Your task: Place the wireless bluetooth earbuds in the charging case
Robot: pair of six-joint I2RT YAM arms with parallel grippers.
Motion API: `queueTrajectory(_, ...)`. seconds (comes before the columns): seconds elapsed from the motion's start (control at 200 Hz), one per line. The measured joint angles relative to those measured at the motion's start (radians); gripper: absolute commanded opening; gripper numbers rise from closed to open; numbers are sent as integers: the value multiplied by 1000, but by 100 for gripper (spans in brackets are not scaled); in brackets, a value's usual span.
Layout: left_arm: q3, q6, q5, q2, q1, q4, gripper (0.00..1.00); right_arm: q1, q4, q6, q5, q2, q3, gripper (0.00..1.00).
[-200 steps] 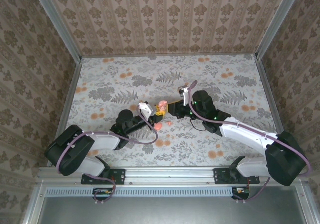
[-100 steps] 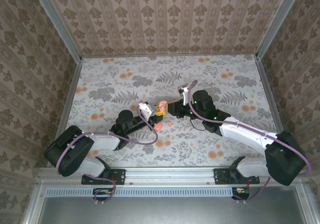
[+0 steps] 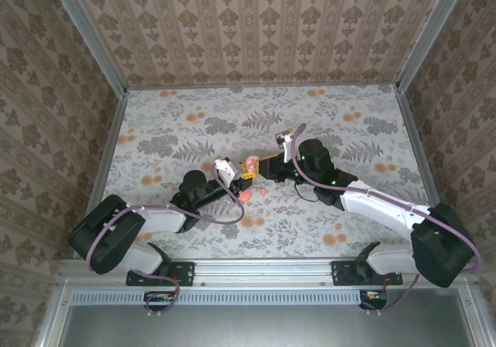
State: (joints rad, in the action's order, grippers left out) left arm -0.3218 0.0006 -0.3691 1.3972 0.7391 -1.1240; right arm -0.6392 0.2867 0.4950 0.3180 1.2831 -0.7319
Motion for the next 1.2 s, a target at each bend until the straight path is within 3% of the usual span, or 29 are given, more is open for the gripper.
queueTrajectory(0.66,19,4,-16,-20,0,0,6,11,-165,-97,-17,-206,-28,38)
queueTrajectory(0.765,19,4,-22,-21,0,-2,5,23,-187,-121,-7,-228,-29,42)
queueTrajectory(0.89,20,4,-27,-35,0,-2,5,45,-202,-130,12,-237,-29,44)
queueTrajectory(1.2,21,11,-36,-92,0,3,5,105,-224,-57,126,-172,-69,36)
